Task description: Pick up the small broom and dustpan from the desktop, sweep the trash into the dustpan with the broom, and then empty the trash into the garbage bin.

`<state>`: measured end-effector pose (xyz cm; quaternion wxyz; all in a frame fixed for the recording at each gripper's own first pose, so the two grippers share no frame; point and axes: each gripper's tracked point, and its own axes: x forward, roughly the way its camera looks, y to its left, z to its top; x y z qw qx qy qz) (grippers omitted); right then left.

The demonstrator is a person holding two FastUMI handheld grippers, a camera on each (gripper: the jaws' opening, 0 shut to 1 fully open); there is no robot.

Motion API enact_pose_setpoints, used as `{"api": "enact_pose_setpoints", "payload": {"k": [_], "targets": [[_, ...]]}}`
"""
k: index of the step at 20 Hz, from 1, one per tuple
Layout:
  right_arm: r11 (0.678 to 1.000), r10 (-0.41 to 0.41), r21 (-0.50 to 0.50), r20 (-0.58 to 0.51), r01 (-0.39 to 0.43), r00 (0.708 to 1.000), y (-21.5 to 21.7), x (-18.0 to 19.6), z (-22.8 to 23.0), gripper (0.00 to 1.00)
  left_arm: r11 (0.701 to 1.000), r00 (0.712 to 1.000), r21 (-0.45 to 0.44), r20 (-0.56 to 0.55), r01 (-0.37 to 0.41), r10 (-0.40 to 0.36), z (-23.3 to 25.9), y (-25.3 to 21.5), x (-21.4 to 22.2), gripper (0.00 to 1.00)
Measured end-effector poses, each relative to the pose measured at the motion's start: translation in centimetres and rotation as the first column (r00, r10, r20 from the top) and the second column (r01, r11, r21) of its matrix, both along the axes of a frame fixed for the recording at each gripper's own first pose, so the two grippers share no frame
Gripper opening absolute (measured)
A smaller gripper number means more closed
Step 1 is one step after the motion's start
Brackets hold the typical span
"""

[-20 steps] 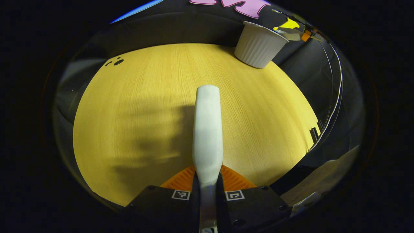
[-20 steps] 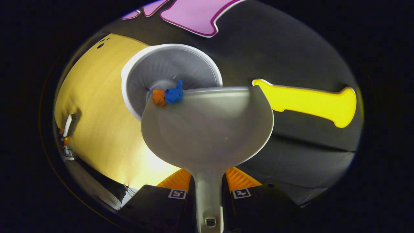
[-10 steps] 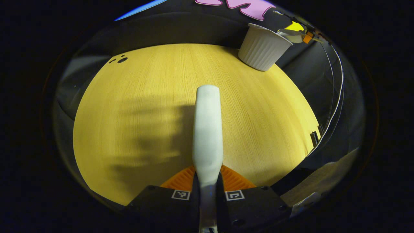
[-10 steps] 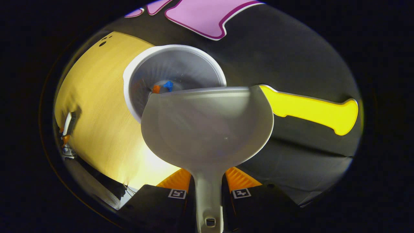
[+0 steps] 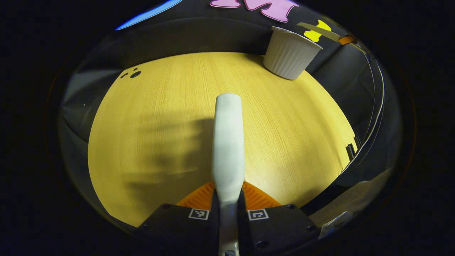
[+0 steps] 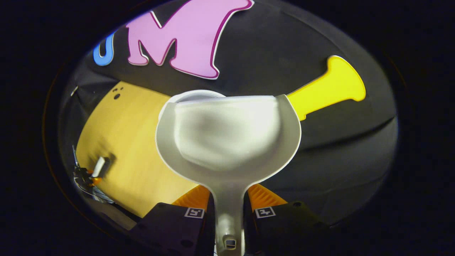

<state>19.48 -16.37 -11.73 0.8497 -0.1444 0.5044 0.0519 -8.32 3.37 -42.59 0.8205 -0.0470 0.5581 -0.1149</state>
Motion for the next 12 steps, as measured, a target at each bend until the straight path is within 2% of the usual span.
{"api": "enact_pose_setpoints", "payload": {"k": [2, 3, 4, 5, 6, 7, 8, 12], "targets": [[0.999, -0.005, 0.052, 0.051, 0.002, 0.999, 1.0, -1.9, 0.8, 0.37, 1.000, 1.000, 0.015, 0.001, -0.003, 0.003, 0.2, 0.2, 0.3, 0.25], [0.998, -0.008, 0.065, 0.086, 0.003, 0.996, 1.5, -2.9, 1.3, 0.41, 1.000, 1.000, 0.021, 0.000, -0.005, 0.005, 0.2, 0.3, 0.3, 0.25], [0.997, -0.008, 0.076, 0.101, 0.001, 0.995, 1.9, -3.9, 1.6, 0.36, 1.000, 1.000, 0.026, 0.000, -0.008, 0.008, 0.2, 0.4, 0.4, 0.25], [0.996, -0.009, 0.090, 0.112, -0.001, 0.994, 2.5, -5.0, 1.5, 0.36, 1.000, 1.000, 0.030, 0.001, -0.009, 0.009, 0.2, 0.4, 0.4, 0.25], [0.994, -0.005, 0.108, 0.115, -0.007, 0.993, 3.3, -6.4, 1.3, 0.36, 0.999, 1.000, 0.034, 0.002, -0.010, 0.010, 0.2, 0.5, 0.5, 0.25], [0.991, -0.001, 0.130, 0.107, -0.013, 0.994, 4.2, -7.8, 0.9, 0.41, 0.999, 1.000, 0.041, 0.004, -0.011, 0.010, 0.2, 0.6, 0.5, 0.25], [0.988, 0.008, 0.154, 0.099, -0.023, 0.995, 5.4, -9.2, 0.4, 0.36, 0.999, 1.000, 0.049, 0.005, -0.012, 0.012, 0.2, 0.7, 0.6, 0.25], [0.976, 0.040, 0.212, 0.051, -0.050, 0.998, 9.3, -14.5, -3.0, 0.36, 0.996, 1.000, 0.089, 0.014, -0.013, 0.012, 0.2, 1.0, 0.6, 0.27]]}}
